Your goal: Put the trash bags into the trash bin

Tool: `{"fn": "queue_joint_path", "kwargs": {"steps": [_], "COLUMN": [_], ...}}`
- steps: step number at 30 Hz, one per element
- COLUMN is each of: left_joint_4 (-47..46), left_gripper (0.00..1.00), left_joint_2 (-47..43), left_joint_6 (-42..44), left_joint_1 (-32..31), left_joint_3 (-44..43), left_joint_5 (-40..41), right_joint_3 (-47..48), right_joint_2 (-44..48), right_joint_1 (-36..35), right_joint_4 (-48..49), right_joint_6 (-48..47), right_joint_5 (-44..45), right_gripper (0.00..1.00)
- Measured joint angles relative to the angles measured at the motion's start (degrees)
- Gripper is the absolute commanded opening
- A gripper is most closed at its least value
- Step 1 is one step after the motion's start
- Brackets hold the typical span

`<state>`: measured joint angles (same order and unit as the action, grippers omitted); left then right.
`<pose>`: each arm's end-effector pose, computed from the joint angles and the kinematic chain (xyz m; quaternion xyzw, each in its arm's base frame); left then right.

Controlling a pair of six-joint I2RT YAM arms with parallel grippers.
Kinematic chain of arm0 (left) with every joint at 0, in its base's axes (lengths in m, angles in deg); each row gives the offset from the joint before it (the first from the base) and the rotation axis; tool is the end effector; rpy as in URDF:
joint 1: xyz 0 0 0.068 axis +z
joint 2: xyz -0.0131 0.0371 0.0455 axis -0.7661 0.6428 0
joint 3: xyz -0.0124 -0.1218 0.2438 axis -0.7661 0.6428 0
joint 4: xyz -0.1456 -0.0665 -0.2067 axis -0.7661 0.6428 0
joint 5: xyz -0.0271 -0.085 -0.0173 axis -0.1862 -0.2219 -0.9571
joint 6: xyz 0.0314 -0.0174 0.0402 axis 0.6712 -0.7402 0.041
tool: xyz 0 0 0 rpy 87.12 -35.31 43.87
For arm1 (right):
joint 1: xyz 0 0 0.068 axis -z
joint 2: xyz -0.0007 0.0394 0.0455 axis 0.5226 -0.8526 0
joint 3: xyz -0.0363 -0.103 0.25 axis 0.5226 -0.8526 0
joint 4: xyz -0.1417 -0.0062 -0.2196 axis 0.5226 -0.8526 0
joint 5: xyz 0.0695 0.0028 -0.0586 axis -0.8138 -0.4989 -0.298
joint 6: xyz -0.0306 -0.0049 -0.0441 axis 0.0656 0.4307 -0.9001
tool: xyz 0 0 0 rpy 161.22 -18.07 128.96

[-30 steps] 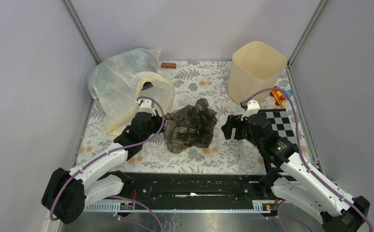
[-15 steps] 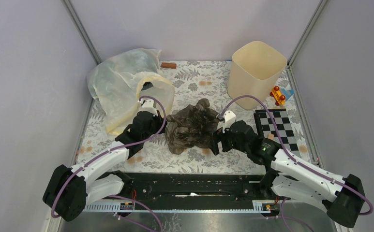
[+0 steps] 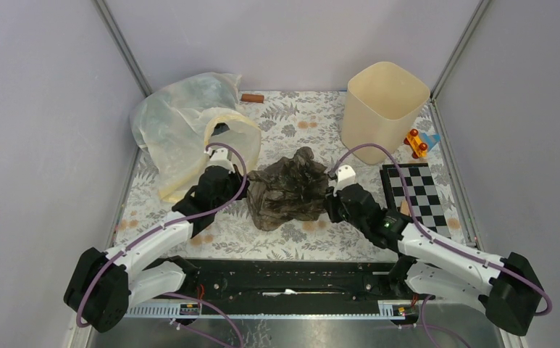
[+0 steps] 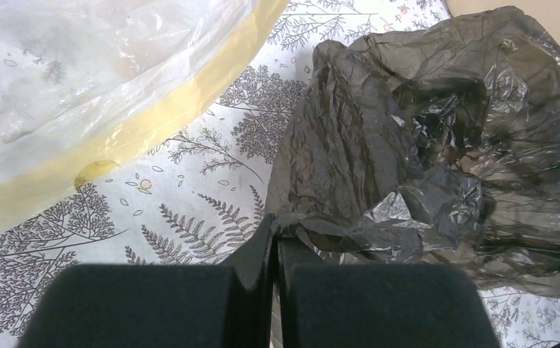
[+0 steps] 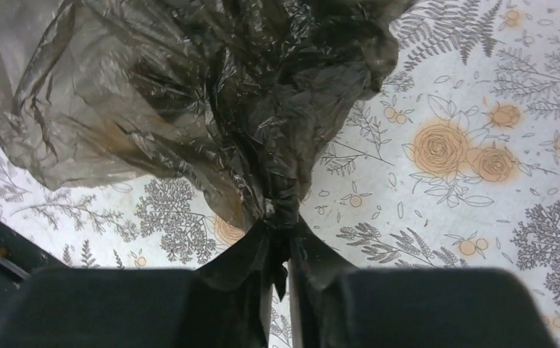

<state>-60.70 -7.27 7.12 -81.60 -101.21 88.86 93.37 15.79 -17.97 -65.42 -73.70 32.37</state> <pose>0.1960 -0.1154 0.2202 -0.0261 0.8542 -0.2232 0.4689 0.1450 0.1572 0.2333 -0.2001 0.8340 0.1868 0.4790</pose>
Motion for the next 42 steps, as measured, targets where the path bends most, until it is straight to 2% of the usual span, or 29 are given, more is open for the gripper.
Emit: {"fn": "queue_joint_path", "kwargs": {"steps": [1, 8, 12, 14, 16, 20, 21, 23, 25, 27, 28, 30, 32, 34, 36, 38, 40, 42], "left_joint_4": [0.0, 0.6, 5.9, 9.4, 14.9, 23.8, 24.5, 24.4, 21.4, 17.1, 14.8, 9.2, 3.4, -0.8, -2.6, -0.6, 6.0, 12.5], "left_gripper": [0.0, 0.0, 0.0, 0.0, 0.0, 0.0, 0.0, 0.0, 0.0, 0.0, 0.0, 0.0, 0.0, 0.0, 0.0, 0.0, 0.0, 0.0], "left_joint_2": [-0.1, -2.0, -2.6, -2.4, -1.0, 3.3, 3.8, 3.4, -0.1, -6.3, -9.5, -18.4, -23.7, -25.6, -22.0, -14.9, -8.0, -7.2], "left_joint_6": [-0.1, -0.6, -0.7, -1.0, -1.2, -0.7, -0.5, -0.3, -0.2, -0.5, -0.7, -1.7, -2.9, -4.7, -7.1, -9.0, -10.5, -11.0], "left_joint_1": [0.1, 1.7, 2.0, 2.0, 2.0, 2.1, 2.1, 2.1, 2.1, 2.1, 2.1, 2.2, 2.2, 2.2, 2.2, 2.2, 2.1, 1.6], "left_joint_3": [0.0, 0.0, -3.5, -7.4, -15.5, -39.0, -46.0, -56.6, -61.9, -60.1, -57.3, -47.7, -37.9, -26.0, -12.1, -2.6, 3.9, 4.9], "left_joint_5": [0.2, 1.5, 1.1, 1.1, 1.0, 0.4, 0.0, -1.0, -2.5, -3.8, -4.5, -6.1, -7.4, -8.8, -11.1, -13.5, -16.0, -17.4], "right_joint_3": [-0.7, -3.2, 2.3, 9.4, 19.1, 43.5, 52.1, 63.4, 74.2, 77.8, 75.7, 65.4, 52.2, 38.2, 22.8, 10.6, 3.7, 3.6], "right_joint_2": [0.9, 11.3, 9.4, 4.8, -0.4, -9.0, -10.5, -11.4, -10.8, -7.8, -5.4, 3.6, 10.3, 13.0, 10.8, 5.7, 4.3, 6.5], "right_joint_1": [0.0, 0.0, 0.0, 0.0, 0.0, 0.0, 0.0, 0.0, 0.0, 0.0, 0.0, 0.0, 0.0, 0.0, 0.0, 0.0, 0.0, 0.0], "right_joint_4": [0.5, 0.8, -3.7, -7.4, -12.8, -20.9, -23.0, -24.3, -24.3, -23.2, -22.0, -18.5, -15.7, -13.6, -12.8, -13.9, -19.2, -21.9], "right_joint_6": [0.6, 3.5, 3.8, 3.7, 3.4, 1.9, 1.4, 0.8, 0.2, -0.1, -0.1, 0.2, 1.5, 3.8, 6.7, 8.8, 10.1, 10.8], "right_joint_5": [1.2, 10.2, 10.7, 8.9, 6.5, 1.8, 0.3, -2.2, -4.5, -5.5, -5.5, -4.5, -2.9, -0.6, 0.4, -0.2, -1.1, -1.7], "right_gripper": [0.0, 0.0, 0.0, 0.0, 0.0, 0.0, 0.0, 0.0, 0.0, 0.0, 0.0, 0.0, 0.0, 0.0, 0.0, 0.0, 0.0, 0.0]}}
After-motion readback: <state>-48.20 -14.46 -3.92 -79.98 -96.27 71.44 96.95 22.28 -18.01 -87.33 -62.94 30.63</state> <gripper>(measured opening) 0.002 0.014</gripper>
